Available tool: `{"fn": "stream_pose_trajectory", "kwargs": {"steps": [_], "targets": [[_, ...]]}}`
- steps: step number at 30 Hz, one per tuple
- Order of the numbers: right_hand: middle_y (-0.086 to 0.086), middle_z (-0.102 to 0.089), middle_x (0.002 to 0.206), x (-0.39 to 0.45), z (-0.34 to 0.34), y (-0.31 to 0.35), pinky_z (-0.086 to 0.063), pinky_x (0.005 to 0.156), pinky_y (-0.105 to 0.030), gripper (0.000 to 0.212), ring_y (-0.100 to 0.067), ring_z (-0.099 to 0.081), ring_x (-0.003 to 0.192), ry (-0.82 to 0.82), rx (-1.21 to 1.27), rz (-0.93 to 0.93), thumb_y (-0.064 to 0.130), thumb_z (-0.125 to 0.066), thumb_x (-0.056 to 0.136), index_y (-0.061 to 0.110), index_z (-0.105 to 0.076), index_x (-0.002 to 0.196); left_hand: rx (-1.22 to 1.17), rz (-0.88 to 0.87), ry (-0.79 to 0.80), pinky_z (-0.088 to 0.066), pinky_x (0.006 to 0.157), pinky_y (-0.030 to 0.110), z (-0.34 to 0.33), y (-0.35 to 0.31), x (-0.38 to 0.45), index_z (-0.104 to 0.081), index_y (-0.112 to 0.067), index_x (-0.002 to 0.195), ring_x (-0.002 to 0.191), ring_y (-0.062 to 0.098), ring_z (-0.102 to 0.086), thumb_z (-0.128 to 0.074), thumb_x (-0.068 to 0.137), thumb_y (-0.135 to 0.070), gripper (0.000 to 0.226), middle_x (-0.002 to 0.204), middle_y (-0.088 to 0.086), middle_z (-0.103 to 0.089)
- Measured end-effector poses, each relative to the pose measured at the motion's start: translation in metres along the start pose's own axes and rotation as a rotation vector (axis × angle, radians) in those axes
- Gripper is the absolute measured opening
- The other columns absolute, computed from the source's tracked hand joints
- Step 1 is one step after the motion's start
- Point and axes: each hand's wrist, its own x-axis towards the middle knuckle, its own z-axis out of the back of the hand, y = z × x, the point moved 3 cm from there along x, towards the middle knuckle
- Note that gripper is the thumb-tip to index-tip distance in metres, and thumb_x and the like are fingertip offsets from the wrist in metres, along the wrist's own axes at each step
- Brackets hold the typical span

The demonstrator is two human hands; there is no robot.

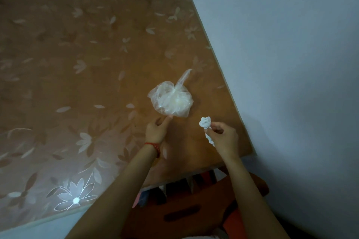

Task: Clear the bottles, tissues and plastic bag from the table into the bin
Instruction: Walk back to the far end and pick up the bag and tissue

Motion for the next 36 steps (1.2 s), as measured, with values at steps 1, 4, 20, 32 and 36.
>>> {"fn": "stream_pose_trajectory", "kwargs": {"steps": [1, 4, 20, 32, 36], "targets": [[0.006, -0.066, 0.081, -0.001, 0.003, -0.001, -0.053, 0.072, -0.028, 0.022, -0.009, -0.063, 0.077, -0.006, 0.001, -0.007, 0.020, -0.072, 0.078, 0.014, -0.070, 0.099, -0.042, 0.021, -0.008, -0.052, 0.083, 0.035, -0.005, -0.001, 0.005, -0.061, -0.021, 0.085, 0.088, 0.020, -0.062, -0.068, 0.077, -0.038, 0.020, 0.082, -0.002, -0.064], [0.005, -0.066, 0.080, -0.004, 0.007, -0.003, -0.053, 0.073, -0.030, 0.021, -0.012, -0.064, 0.077, -0.016, 0.004, -0.017, 0.019, -0.072, 0.078, 0.014, -0.070, 0.098, -0.193, 0.136, -0.021, -0.054, 0.072, 0.029, -0.021, -0.002, 0.016, -0.062, -0.009, 0.092, 0.078, 0.018, -0.063, -0.070, 0.076, -0.035, 0.032, 0.079, 0.002, -0.064], [0.002, -0.067, 0.086, -0.011, 0.006, -0.009, -0.053, 0.074, -0.027, 0.026, -0.012, -0.063, 0.080, 0.020, 0.005, -0.015, 0.017, -0.071, 0.079, 0.011, -0.068, 0.104, -0.162, 0.079, -0.243, -0.054, 0.069, 0.037, -0.030, -0.001, 0.027, -0.053, -0.010, 0.054, 0.068, 0.023, -0.060, -0.077, 0.066, -0.023, 0.030, 0.068, 0.011, -0.061], [0.011, -0.067, 0.079, -0.015, -0.010, 0.005, -0.049, 0.062, -0.014, 0.021, -0.003, -0.063, 0.074, 0.105, 0.037, -0.008, 0.020, -0.070, 0.079, 0.016, -0.069, 0.099, -0.139, -0.070, -0.305, -0.045, 0.060, 0.016, 0.016, -0.005, 0.007, -0.070, -0.010, 0.093, 0.071, 0.007, -0.060, -0.076, 0.069, -0.017, 0.026, 0.080, 0.000, -0.066], [0.019, -0.064, 0.077, -0.020, -0.021, 0.017, -0.047, 0.056, -0.009, 0.020, 0.002, -0.063, 0.071, 0.148, 0.027, 0.019, 0.024, -0.070, 0.079, 0.021, -0.068, 0.099, -0.198, -0.060, -0.308, -0.055, 0.079, 0.038, 0.044, 0.000, 0.002, -0.069, -0.004, 0.093, 0.085, 0.024, -0.066, -0.075, 0.069, -0.014, 0.027, 0.087, 0.009, -0.069]]}}
